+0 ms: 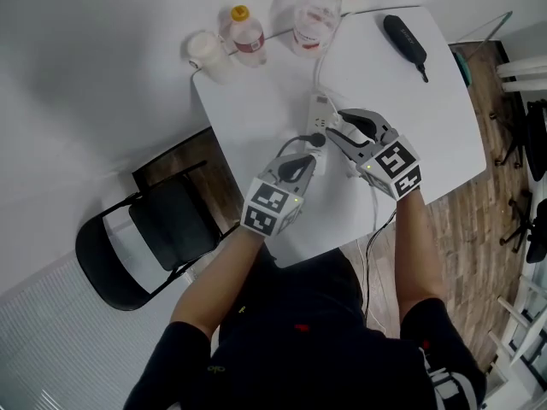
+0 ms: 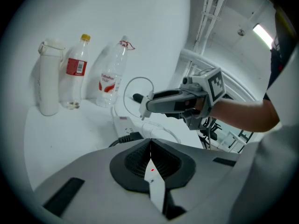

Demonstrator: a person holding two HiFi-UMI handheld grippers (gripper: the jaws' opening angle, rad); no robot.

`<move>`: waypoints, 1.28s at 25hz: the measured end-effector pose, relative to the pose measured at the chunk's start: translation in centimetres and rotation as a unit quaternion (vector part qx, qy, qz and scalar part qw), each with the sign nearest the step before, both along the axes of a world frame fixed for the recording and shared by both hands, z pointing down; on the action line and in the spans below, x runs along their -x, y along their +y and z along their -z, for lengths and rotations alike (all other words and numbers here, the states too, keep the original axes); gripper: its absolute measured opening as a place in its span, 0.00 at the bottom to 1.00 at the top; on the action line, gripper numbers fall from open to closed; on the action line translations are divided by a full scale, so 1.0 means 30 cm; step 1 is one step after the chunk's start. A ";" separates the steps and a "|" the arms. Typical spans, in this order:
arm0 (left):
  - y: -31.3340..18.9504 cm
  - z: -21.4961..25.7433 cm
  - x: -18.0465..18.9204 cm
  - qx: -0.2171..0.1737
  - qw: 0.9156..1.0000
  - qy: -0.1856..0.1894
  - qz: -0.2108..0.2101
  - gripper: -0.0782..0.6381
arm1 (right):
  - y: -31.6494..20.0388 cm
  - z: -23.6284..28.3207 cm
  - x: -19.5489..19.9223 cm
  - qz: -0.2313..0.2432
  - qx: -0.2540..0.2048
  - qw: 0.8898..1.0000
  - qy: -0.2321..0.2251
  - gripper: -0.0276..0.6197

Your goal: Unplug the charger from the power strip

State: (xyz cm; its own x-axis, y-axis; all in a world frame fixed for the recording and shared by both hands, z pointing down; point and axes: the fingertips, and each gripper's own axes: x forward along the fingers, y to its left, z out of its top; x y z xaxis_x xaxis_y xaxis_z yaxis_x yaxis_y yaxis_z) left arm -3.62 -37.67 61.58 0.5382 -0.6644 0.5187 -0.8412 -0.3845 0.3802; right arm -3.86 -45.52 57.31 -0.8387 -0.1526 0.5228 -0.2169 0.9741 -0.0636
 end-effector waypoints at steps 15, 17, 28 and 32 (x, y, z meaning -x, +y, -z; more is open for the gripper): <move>0.112 0.542 0.163 -0.150 0.988 -0.007 0.035 0.14 | 0.163 0.487 -0.302 -0.247 0.015 0.946 -0.210 0.30; 0.139 0.612 0.177 -0.159 0.986 0.006 0.038 0.14 | 0.190 0.563 -0.346 -0.265 -0.005 0.938 -0.224 0.30; 0.218 0.891 0.229 -0.241 0.970 -0.004 0.035 0.14 | 0.330 0.809 -0.465 -0.311 -0.084 0.913 -0.249 0.30; 0.231 0.934 0.252 -0.262 0.964 -0.014 0.037 0.14 | 0.357 0.885 -0.473 -0.313 -0.112 0.907 -0.257 0.30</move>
